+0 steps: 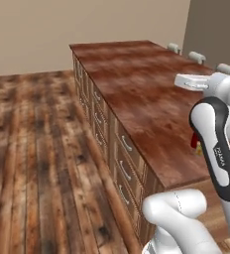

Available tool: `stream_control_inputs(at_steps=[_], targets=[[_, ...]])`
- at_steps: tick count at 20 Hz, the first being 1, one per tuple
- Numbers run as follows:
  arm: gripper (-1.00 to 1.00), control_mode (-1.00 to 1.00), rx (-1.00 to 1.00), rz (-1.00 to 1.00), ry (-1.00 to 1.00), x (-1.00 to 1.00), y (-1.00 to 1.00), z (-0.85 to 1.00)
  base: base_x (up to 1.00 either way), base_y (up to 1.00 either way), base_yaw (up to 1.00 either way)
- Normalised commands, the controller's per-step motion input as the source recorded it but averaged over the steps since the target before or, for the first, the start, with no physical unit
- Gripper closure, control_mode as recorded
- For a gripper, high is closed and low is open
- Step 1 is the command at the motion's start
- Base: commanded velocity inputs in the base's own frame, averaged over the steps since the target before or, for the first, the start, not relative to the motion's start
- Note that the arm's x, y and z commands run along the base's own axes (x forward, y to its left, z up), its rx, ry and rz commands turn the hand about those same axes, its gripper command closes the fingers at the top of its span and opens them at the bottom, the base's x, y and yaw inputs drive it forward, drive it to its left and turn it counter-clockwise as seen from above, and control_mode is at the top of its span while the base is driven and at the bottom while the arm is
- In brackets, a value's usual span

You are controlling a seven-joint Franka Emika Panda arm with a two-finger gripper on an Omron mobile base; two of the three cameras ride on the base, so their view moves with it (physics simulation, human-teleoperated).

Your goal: Pick the milk, boxed drink, can from the counter and place them in the open cabinet.

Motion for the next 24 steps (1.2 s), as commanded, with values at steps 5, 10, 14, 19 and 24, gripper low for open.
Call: stream_control_inputs(at_steps=[5, 10, 14, 19, 24], targets=[[-1.00, 1.00, 0.00, 0.00, 0.00, 0.00, 0.00, 0.00, -0.73, -0.53, 0.07], [-1.00, 1.00, 0.00, 0.00, 0.00, 0.00, 0.00, 0.00, -0.67, -0.59, 0.07], [-1.00, 1.00, 0.00, 0.00, 0.00, 0.00, 0.00, 0.00, -0.01, -0.89, 0.15], [-1.00, 1.00, 0.00, 0.00, 0.00, 0.00, 0.00, 0.00, 0.00, -0.88, 0.18], [-1.00, 1.00, 0.00, 0.00, 0.00, 0.00, 0.00, 0.00, 0.00, -0.44, 0.10]])
